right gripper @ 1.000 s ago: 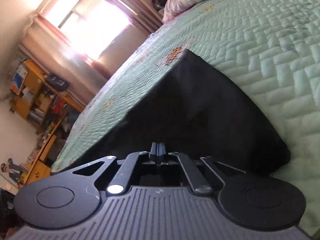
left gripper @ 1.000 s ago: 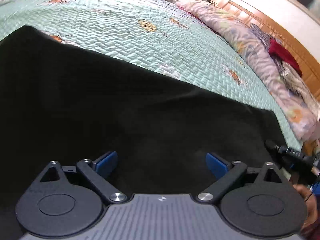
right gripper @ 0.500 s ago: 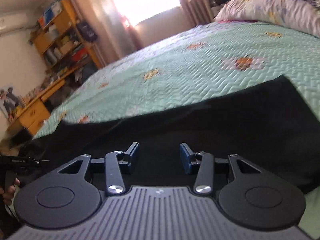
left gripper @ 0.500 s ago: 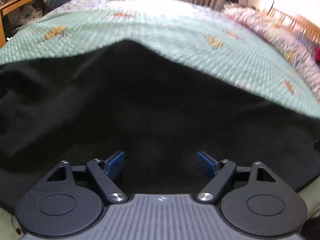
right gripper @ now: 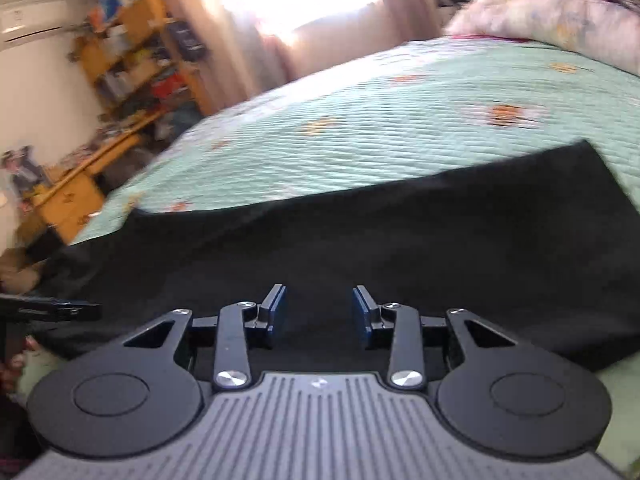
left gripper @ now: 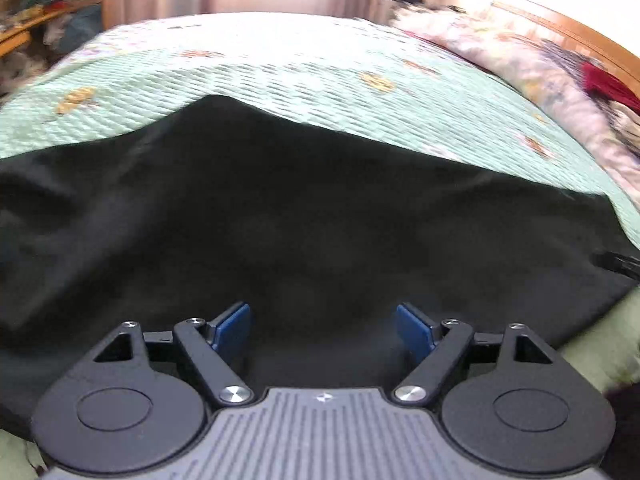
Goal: Fold clothes
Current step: 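Press both open grippers on the folded trousers, flattening the fold edge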
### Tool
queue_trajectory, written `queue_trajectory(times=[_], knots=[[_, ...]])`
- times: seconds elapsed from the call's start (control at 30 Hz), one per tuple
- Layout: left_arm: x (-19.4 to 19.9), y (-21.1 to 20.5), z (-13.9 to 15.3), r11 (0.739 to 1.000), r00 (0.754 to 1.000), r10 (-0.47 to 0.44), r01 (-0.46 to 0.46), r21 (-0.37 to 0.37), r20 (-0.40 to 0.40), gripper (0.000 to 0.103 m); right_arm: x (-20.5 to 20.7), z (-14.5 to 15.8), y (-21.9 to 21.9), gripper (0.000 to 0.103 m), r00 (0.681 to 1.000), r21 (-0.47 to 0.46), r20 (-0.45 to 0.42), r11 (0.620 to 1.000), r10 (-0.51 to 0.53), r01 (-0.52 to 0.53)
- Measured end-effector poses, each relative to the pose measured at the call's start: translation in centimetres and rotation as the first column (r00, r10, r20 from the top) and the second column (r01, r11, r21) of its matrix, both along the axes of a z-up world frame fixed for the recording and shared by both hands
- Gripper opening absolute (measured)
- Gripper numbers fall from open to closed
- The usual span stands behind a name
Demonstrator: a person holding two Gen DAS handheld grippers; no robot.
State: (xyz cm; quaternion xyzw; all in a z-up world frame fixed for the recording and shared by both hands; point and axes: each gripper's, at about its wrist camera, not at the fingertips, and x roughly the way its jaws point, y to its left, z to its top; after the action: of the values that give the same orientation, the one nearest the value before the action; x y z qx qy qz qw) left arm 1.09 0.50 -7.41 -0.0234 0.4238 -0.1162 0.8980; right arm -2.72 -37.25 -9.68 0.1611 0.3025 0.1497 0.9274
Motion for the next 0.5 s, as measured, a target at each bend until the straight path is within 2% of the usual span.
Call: queue_trajectory(times=[0.07, 0.17, 0.23, 0.4, 0.5], knots=[[-0.1, -0.1, -0.8, 1.000, 0.999, -0.019, 0.018, -0.012, -0.041, 0.082, 0.4, -0.1, 1.8, 0.039, 0.998, -0.006, -0.004, 0.998, 0.061, -0.061], [-0.6, -0.1, -1.4, 1.000, 0.999, -0.016, 0.016, -0.011, -0.032, 0.082, 0.8, -1.9, 3.6, 0.039, 0.993, -0.036, -0.064, 0.995, 0.096, -0.098], [-0.6, -0.1, -1.4, 1.000, 0.999, -0.017, 0.017, -0.011, -0.035, 0.082, 0.3, -2.7, 3.6, 0.039, 0.995, -0.031, -0.048, 0.996, 0.086, -0.087], [-0.7, 0.1, -0.8, 1.000, 1.000, -0.010, 0.009, -0.013, -0.024, 0.082, 0.5, -1.4, 4.2, 0.040, 0.995, -0.037, -0.068, 0.996, 0.076, -0.079], [-0.9, 0.7, 0.3, 1.000, 1.000, 0.002, -0.001, -0.008, 0.021, 0.082, 0.8, 0.3, 6.1, 0.040, 0.988, -0.001, -0.017, 0.988, 0.154, -0.154]])
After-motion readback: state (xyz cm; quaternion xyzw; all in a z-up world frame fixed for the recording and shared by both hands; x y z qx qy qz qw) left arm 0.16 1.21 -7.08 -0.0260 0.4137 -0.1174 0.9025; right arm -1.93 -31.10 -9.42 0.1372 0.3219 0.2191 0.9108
